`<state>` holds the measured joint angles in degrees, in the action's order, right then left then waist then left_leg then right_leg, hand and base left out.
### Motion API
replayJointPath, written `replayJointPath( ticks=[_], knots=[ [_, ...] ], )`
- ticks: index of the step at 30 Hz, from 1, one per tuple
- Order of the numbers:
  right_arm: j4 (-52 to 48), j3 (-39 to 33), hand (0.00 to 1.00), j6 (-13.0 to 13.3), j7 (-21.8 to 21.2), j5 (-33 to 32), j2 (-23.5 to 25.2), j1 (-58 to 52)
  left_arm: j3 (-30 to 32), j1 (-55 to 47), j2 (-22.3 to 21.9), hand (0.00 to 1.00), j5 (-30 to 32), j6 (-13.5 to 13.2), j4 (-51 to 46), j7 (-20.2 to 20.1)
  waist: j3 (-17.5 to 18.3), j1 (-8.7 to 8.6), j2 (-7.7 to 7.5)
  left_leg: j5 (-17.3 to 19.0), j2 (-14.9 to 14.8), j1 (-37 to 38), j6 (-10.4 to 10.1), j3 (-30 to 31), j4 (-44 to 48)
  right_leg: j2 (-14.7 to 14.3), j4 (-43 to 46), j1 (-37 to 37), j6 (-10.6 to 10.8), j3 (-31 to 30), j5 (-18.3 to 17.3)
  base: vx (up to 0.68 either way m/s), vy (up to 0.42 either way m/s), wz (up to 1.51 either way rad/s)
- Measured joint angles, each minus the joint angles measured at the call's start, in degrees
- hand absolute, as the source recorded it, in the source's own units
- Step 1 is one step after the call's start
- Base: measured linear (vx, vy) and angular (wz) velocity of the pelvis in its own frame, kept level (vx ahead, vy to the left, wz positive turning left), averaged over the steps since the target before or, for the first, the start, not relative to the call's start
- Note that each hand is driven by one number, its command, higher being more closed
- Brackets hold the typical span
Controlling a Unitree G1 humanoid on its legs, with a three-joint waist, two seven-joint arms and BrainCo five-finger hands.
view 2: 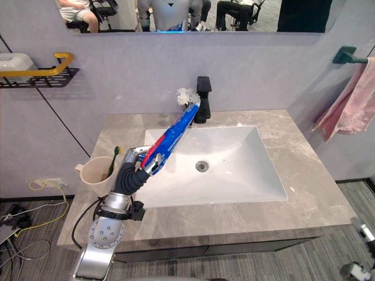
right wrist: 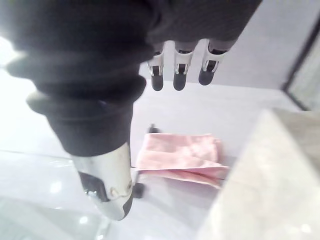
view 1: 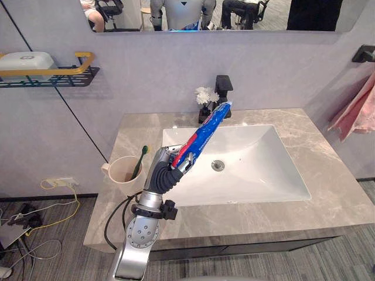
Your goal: Organize washtable
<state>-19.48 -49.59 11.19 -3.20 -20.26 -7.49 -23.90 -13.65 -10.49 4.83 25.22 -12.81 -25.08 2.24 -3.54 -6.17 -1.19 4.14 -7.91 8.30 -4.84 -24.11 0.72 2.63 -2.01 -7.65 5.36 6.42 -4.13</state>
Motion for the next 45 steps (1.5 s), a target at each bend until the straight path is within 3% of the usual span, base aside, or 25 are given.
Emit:
replayJointPath(
  ticks=[5,8,14,19,28,35,44,45],
  knots=[
    [-6.4,4.8,0.0,2.3,-1.6,-0.7,-3.9,4.1,-2.4,-0.1,0.3,1.0,-1.1,0.0,-0.3,-1.1,0.5,0.28,-0.15,0.0,0.1,-0.1,0.0,0.3,0.0,0.1,0.0,0.0,0.0,0.3,0.0,-0.01,-0.003,0.02],
    [-8.5,14.1,0.0,4.0,-4.3,-3.4,-8.9,7.9,-4.7,0.0,1.1,1.0,-2.3,-0.3,-1.4,-1.5,0.8,0.71,-0.03,0.0,0.4,-0.7,0.0,1.5,0.1,0.4,0.1,-0.2,0.0,1.5,0.0,-0.02,-0.007,0.19],
    [-7.2,34.0,0.0,3.9,-7.3,-12.0,-11.0,13.7,-7.8,0.6,1.1,1.0,-3.2,-1.2,-2.5,-1.7,1.7,2.41,0.66,-0.2,1.4,-1.2,0.3,4.5,0.1,1.4,0.1,-1.2,0.0,5.5,0.0,0.0,0.004,0.25],
    [-3.6,43.2,0.0,2.1,-8.2,-15.9,-10.2,15.3,-9.4,1.0,1.1,1.0,-3.3,-1.2,-2.5,-0.4,1.8,3.67,0.64,-0.6,2.4,-1.4,1.0,6.8,0.1,2.2,0.1,-2.5,0.0,8.0,0.0,0.0,0.014,0.25],
    [-2.3,53.0,0.0,0.7,-8.4,-25.4,-6.4,15.8,-12.1,2.2,1.1,1.0,-4.4,-1.1,-2.5,2.2,1.7,4.03,0.46,-1.7,4.1,-1.6,2.4,9.1,-1.0,3.6,0.0,-3.1,0.0,10.9,0.0,-0.05,0.013,0.16],
    [-2.2,59.6,0.0,0.6,-8.4,-29.5,-5.1,18.9,-14.0,3.3,1.1,1.0,-4.4,-1.1,-2.3,3.3,1.3,4.2,-0.6,-2.9,4.9,-1.5,2.7,9.9,-2.8,3.9,0.0,-3.1,0.0,12.1,0.0,0.0,0.007,0.09],
    [-1.3,64.4,0.0,-0.2,-8.4,-33.5,-3.5,22.5,-17.6,4.9,1.0,1.0,-5.6,-0.8,1.5,4.4,1.2,5.46,-0.67,-3.0,5.1,-1.6,2.8,10.1,-3.0,4.2,0.0,-3.1,0.0,12.4,0.0,0.0,0.001,0.01],
    [-1.2,64.8,1.0,-0.2,-8.4,-33.8,-3.5,22.5,-17.7,5.0,1.0,1.0,-5.6,-0.8,2.0,4.4,1.2,5.46,-0.68,-3.0,5.1,-1.6,2.9,10.1,-3.0,4.2,0.0,-3.1,0.0,12.4,0.0,0.0,0.0,0.0]
  ],
)
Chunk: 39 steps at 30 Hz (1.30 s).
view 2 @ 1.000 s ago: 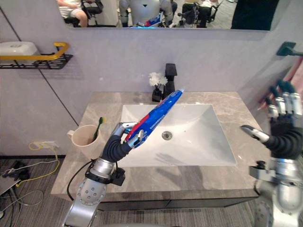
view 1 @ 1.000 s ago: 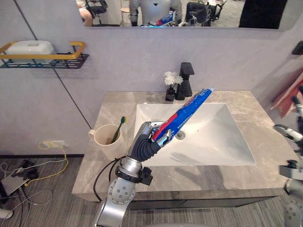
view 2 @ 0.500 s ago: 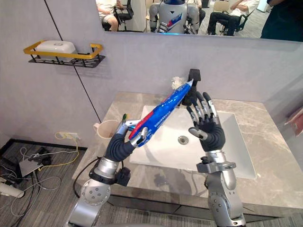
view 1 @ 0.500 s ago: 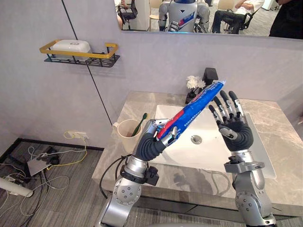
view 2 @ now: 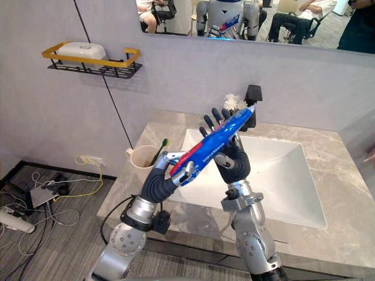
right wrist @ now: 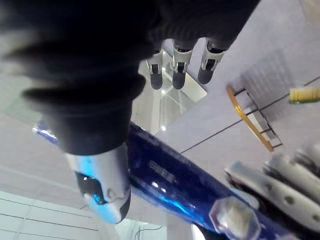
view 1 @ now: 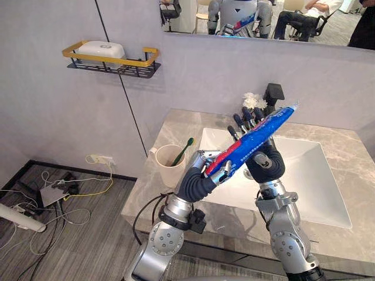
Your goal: Organize washtable
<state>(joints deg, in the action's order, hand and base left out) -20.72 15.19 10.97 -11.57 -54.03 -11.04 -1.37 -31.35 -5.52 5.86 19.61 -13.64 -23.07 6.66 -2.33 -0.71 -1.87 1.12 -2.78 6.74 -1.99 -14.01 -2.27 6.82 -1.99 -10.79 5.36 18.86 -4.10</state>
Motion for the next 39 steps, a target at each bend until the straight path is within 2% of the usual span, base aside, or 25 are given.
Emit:
replayJointPath(
  ticks=[13,27,28,35,39],
  knots=[
    [0.2,3.0,1.0,0.3,0.2,-0.6,0.2,3.4,-0.7,0.5,-0.1,1.0,-1.7,-0.6,4.4,1.9,-0.2,0.01,-0.38,-0.9,0.4,0.2,0.1,0.5,-1.4,0.2,-0.1,0.1,0.0,0.5,0.0,0.0,-0.003,0.02],
    [0.2,3.6,1.0,0.0,0.3,-0.2,1.1,3.5,-1.4,0.5,-0.1,1.0,-1.1,-0.8,7.4,2.2,-0.2,-0.06,-0.47,-0.9,0.5,0.2,0.2,0.5,-1.6,0.3,-0.1,0.2,0.0,0.5,0.0,0.0,0.0,0.0],
    [0.2,3.6,1.0,0.0,0.3,0.2,1.2,3.6,-1.0,0.5,-0.1,0.0,-1.0,-0.8,7.3,2.2,-0.2,-0.08,-0.47,-0.9,0.5,0.2,0.2,0.5,-1.6,0.3,-0.1,0.2,0.0,0.5,0.0,0.0,0.0,0.0],
    [-0.3,1.1,1.0,0.3,0.3,0.8,1.8,6.0,1.4,0.0,0.7,0.0,-0.8,-0.7,3.9,2.3,-0.2,-0.1,-0.41,-0.9,0.5,0.3,0.2,1.0,-1.6,0.3,-0.1,-0.1,0.0,0.6,0.0,0.0,0.0,0.01],
    [-0.8,0.2,1.0,1.5,0.2,2.4,2.3,6.0,4.7,-0.1,1.5,0.0,0.2,-0.6,-0.5,2.7,-0.4,-0.1,-0.22,-0.9,0.6,0.7,0.2,1.4,-1.5,0.4,-0.1,-0.7,0.1,1.2,0.0,0.0,0.0,0.06]
  ],
)
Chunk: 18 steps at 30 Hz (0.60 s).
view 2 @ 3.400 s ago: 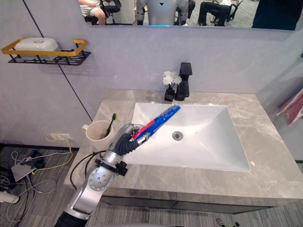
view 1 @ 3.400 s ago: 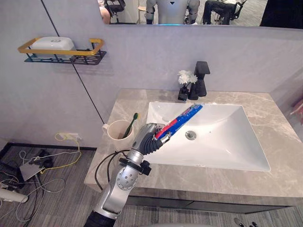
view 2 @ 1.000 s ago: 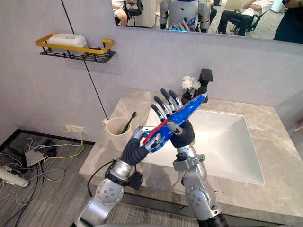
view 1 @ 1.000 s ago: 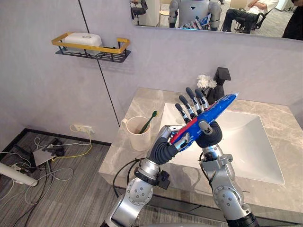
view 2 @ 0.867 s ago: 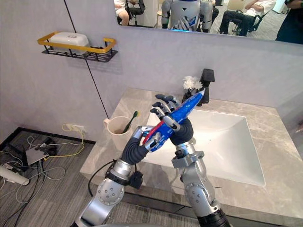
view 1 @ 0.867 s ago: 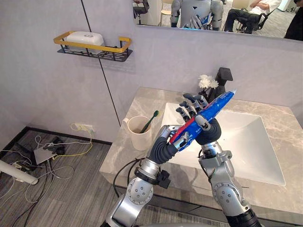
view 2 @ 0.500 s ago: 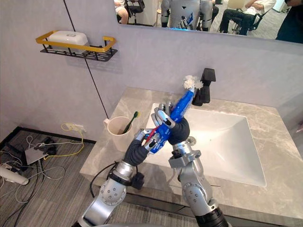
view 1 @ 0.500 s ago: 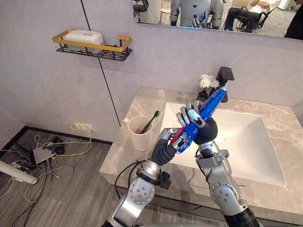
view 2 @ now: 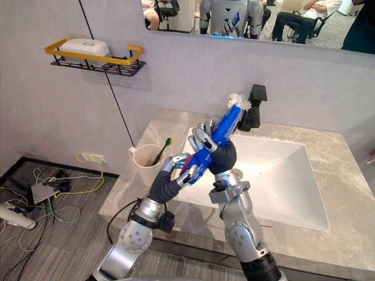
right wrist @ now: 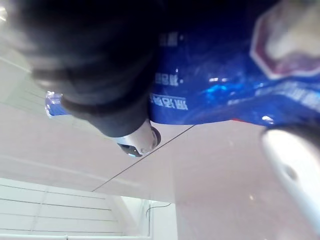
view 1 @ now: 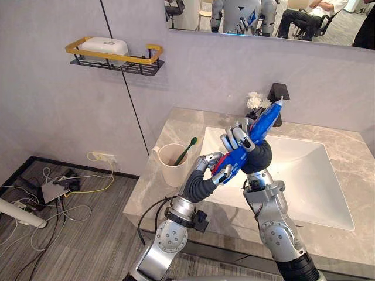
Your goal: Organize washtable
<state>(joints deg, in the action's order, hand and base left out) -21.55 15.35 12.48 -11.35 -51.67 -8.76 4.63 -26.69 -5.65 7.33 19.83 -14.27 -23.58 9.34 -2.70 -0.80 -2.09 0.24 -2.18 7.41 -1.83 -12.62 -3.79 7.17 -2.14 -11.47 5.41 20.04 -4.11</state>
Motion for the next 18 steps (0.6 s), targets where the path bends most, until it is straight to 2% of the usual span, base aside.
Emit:
replayJointPath(
  ticks=[5,12,15,18],
  knots=[
    [0.0,-2.8,1.0,0.0,0.1,2.1,0.0,-0.1,7.2,-0.2,0.0,0.0,0.0,-0.6,-8.0,3.1,-0.6,0.07,0.49,0.0,0.1,0.4,0.0,0.2,0.0,0.1,0.0,-0.5,0.0,0.3,0.0,-0.01,-0.002,0.01],
    [0.0,-4.5,1.0,0.0,0.1,6.6,0.5,-0.9,16.7,-3.2,-0.4,0.0,-0.1,-0.7,-11.1,5.1,-0.7,0.11,0.57,0.0,0.2,0.3,0.0,0.7,-0.2,0.1,-0.1,-0.6,0.2,0.7,-0.1,0.0,-0.004,0.02],
    [-0.1,-6.9,1.0,0.0,0.3,8.6,1.2,-2.1,25.1,-5.4,-2.1,0.0,-0.3,-0.7,-11.5,6.0,-0.7,0.17,0.53,0.0,0.3,0.2,0.0,1.2,-0.3,0.1,-0.2,-0.8,0.2,1.4,-0.2,0.01,-0.01,0.08],
    [-0.1,-9.5,1.0,0.0,0.6,9.6,1.6,-2.7,34.2,-7.8,-3.6,0.0,-3.6,-0.6,-10.0,6.6,-0.8,0.33,0.5,0.0,0.3,0.0,0.0,1.4,-0.3,0.1,-0.5,-0.7,0.2,1.7,-0.2,0.0,-0.008,0.03]
  ],
)
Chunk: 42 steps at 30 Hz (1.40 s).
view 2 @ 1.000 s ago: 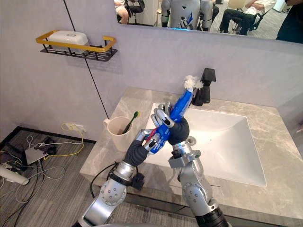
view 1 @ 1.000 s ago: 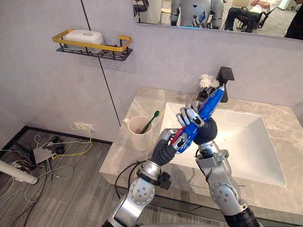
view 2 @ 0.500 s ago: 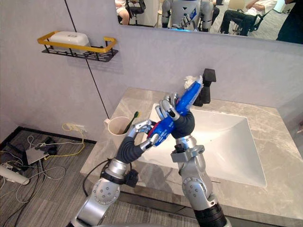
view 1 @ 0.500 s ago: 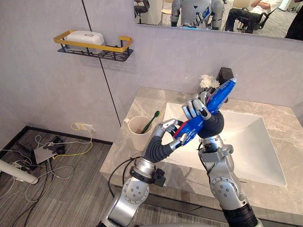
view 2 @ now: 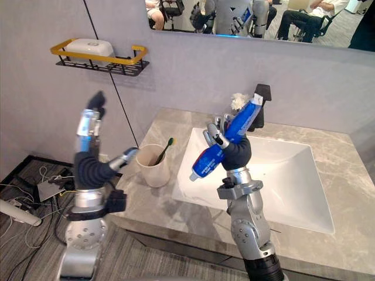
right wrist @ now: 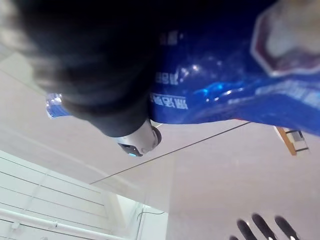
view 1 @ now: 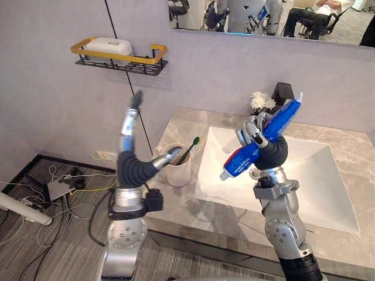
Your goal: Organize washtable
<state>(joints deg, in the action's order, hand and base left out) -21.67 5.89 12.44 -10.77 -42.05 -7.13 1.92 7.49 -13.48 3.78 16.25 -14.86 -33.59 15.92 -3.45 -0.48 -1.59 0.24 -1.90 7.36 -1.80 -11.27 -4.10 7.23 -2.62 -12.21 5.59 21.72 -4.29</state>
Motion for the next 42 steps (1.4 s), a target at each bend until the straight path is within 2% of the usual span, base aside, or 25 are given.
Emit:
replayJointPath(
  ticks=[4,11,16,19,23,27,34,42],
  knots=[
    [0.0,-3.6,1.0,0.0,0.6,0.3,-0.1,-0.3,11.2,-1.0,-1.9,0.0,-6.6,1.1,9.9,0.8,0.0,1.3,0.0,0.0,0.0,-0.4,0.0,0.0,0.0,-0.1,-0.5,0.1,0.0,0.2,0.0,0.0,-0.004,0.01],
    [0.0,-5.4,1.0,-0.4,0.6,1.2,0.0,-0.3,18.6,-3.5,-2.8,0.0,-14.1,3.9,30.1,-1.1,0.0,1.53,-0.14,0.0,0.1,-0.6,0.0,0.0,-0.7,-0.1,-0.5,0.6,0.0,0.3,0.0,0.0,0.0,0.0],
    [0.0,-5.8,1.0,-0.4,0.6,1.2,-0.1,-0.3,18.7,-4.3,-3.0,0.0,-14.6,5.9,43.6,-5.2,-0.2,1.57,-0.88,0.0,0.1,-0.6,0.0,0.0,-0.9,-0.1,-0.5,0.8,0.0,0.4,0.0,0.0,0.0,0.0],
    [0.0,-5.7,1.0,-0.4,0.6,1.2,-0.1,-0.2,18.3,-3.9,-3.0,0.0,-14.6,7.0,52.8,-6.3,-0.1,1.52,-1.16,0.0,0.1,-0.9,0.0,0.0,-1.0,-0.1,-0.5,1.1,0.0,0.4,0.0,0.0,0.0,0.0],
    [0.1,-5.4,1.0,-0.1,0.9,2.2,-0.1,-0.1,15.7,-3.3,-3.0,0.0,-14.4,7.8,64.3,-8.4,-0.1,1.51,-1.33,0.0,0.1,-1.0,0.0,0.1,-0.9,-0.1,-0.5,1.2,0.0,0.6,0.0,0.0,0.0,0.0],
    [0.1,-5.3,1.0,0.1,1.2,2.9,-0.2,-0.1,12.7,-3.2,-3.0,0.0,-13.3,8.2,71.2,-9.8,0.1,1.47,-1.65,0.0,0.1,-1.0,0.0,0.2,-0.7,0.0,-0.5,0.9,0.0,1.0,0.0,-0.01,-0.007,0.02],
    [0.1,-4.4,1.0,0.6,2.2,4.5,-0.2,1.4,8.3,-2.3,-2.9,0.0,-12.6,8.4,76.7,-11.1,0.4,1.46,-2.05,0.0,0.1,-0.8,0.0,0.3,-0.4,0.0,-0.4,0.4,0.0,1.5,0.0,-0.03,-0.012,0.02],
    [0.0,-0.2,1.0,1.1,3.1,6.9,-1.3,8.3,5.2,-0.1,-1.3,0.0,-11.0,8.3,79.3,-11.3,0.4,1.56,-2.17,-0.2,0.1,-0.8,0.1,0.6,-0.1,0.1,0.1,0.4,0.0,1.7,0.0,-0.02,-0.003,0.01]
  ],
)
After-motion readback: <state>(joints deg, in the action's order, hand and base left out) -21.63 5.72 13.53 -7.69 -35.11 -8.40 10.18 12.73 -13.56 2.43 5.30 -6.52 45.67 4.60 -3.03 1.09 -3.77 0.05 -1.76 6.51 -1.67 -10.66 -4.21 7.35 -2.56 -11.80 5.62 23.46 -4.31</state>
